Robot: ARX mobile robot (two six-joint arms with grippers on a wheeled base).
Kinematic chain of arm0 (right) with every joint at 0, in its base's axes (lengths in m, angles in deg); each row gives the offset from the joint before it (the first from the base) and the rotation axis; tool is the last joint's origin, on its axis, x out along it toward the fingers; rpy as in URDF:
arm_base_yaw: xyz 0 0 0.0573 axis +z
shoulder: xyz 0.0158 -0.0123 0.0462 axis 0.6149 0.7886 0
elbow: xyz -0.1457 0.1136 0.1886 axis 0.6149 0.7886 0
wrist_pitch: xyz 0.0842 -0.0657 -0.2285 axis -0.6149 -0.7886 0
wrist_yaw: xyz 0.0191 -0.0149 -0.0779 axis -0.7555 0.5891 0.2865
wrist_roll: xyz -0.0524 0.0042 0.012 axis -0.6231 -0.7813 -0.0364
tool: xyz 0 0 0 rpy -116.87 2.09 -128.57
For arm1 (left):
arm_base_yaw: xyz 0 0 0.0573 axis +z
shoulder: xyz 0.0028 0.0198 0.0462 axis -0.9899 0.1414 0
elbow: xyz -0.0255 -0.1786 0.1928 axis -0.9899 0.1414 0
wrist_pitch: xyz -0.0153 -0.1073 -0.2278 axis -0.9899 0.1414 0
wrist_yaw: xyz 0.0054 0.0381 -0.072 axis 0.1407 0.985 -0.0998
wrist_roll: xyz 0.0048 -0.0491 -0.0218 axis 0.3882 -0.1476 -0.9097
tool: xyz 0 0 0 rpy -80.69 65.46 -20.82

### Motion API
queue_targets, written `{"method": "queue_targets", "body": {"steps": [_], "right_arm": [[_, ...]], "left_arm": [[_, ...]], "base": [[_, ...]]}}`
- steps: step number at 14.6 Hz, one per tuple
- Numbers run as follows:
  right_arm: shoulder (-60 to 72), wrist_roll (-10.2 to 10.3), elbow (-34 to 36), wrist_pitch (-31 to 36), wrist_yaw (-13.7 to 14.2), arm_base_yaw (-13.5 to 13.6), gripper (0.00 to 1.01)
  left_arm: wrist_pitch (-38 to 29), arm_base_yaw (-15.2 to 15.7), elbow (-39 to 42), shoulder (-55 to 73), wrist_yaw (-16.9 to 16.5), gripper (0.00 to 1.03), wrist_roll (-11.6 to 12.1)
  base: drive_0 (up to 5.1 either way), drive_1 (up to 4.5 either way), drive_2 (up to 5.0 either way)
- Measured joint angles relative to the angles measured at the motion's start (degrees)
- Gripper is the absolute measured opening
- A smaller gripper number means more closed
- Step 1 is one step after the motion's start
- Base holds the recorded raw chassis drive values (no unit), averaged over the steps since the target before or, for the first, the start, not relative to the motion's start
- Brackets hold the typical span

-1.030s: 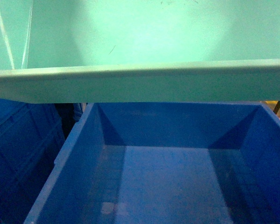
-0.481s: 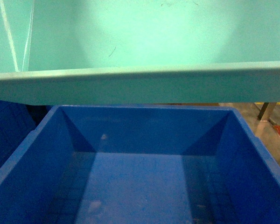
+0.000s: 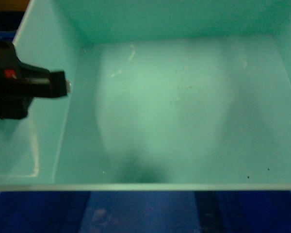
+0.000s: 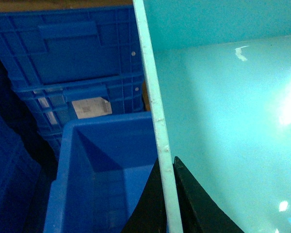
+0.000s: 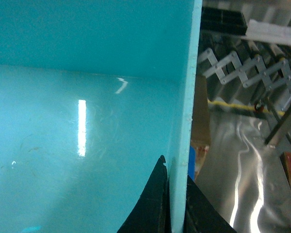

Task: Stack blue boxes stably on right

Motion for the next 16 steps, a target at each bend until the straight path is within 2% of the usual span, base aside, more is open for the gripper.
{"method": "queue_targets", "body": {"steps": [3, 5, 6, 9, 11, 13, 16], "right_arm": [[8.83, 0.57, 0.46, -0.79, -3.02, -3.85, 0.02], [13.49, 0.72, 0.31, -1.46, -4.15, -4.28, 0.02], [15.34, 0.72, -0.02, -1.31, -3.8, -3.65, 0.02], [21.77, 1.53, -3.78, -0.24, 1.27, 2.54, 0.02], [24.9, 2.29, -5.86, -0.42, 3.82, 5.16, 0.02], [26.1, 2.51, -5.95, 0.37, 4.98, 5.38, 0.02], [28.22, 2.75, -5.99, 1.49, 5.11, 4.83, 0.02]], "left_arm": [[2.12, -2.82, -3.32, 10.23, 1.73, 0.02, -0.96], [3.67, -2.62, -4.31, 15.39, 2.12, 0.02, -1.16], [4.0, -1.95, -4.79, 17.11, 1.7, 0.02, -1.27], [2.38, 3.76, -5.86, 21.59, -1.27, 0.02, 1.11], [1.75, 6.47, -6.01, 23.32, -3.5, 0.02, 2.45], [0.59, 6.67, -6.71, 25.33, -4.02, 0.02, 3.1], [0.61, 6.58, -8.66, 27.87, -4.13, 0.02, 3.74]], "base": [[0.0, 0.0, 0.0], [0.0, 0.0, 0.0], [0.0, 0.0, 0.0], [0.0, 0.0, 0.0], [0.0, 0.0, 0.0], [0.0, 0.0, 0.0], [0.0, 0.0, 0.0]]}}
